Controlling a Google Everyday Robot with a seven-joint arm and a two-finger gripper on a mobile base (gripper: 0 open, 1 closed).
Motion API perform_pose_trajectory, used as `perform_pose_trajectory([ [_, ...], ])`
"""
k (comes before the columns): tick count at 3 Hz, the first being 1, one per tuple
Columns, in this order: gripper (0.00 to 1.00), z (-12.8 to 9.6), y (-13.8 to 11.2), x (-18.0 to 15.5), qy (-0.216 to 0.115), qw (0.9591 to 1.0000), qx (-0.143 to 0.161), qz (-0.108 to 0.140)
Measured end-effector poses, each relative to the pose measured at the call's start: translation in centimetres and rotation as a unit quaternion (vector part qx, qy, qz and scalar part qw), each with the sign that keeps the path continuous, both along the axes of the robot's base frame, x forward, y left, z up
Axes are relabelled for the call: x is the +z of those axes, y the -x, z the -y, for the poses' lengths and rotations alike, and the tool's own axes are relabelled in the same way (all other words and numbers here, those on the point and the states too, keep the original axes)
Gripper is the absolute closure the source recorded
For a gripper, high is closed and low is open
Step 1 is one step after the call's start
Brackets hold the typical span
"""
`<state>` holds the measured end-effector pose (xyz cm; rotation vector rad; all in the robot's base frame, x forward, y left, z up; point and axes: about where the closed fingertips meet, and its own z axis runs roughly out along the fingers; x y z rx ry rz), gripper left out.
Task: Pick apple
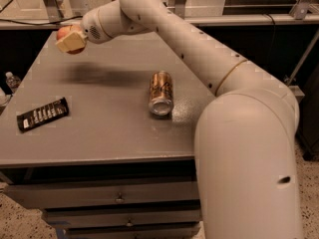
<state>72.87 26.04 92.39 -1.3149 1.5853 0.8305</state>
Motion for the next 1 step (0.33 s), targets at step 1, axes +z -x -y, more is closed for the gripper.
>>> perform_pose_trajectory([
  [1, 1.00, 0.00, 0.28, 0.36, -0.004, 1.0000, 0.002, -0.001],
])
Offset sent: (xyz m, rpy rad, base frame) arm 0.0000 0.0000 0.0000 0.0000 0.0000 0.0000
